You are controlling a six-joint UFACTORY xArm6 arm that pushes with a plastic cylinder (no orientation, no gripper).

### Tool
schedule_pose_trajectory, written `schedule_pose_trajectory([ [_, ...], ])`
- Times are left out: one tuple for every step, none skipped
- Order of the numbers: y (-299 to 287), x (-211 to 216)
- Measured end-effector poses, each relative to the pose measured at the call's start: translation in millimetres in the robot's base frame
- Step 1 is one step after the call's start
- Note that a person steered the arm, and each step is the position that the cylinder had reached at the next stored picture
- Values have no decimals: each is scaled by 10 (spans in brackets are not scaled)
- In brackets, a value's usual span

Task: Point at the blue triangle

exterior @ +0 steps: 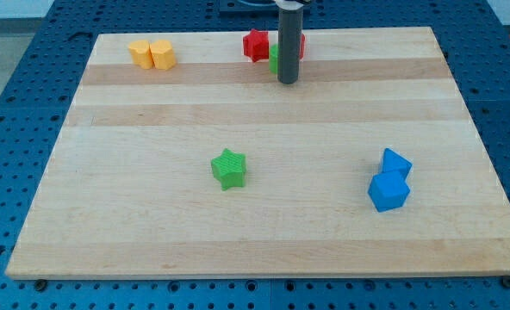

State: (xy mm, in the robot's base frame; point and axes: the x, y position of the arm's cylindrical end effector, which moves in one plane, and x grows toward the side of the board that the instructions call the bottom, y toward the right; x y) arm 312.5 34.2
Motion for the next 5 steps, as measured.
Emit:
schedule_pose_trajectory([
  [37,77],
  [60,122],
  [60,123],
  [60,232],
  [60,345],
])
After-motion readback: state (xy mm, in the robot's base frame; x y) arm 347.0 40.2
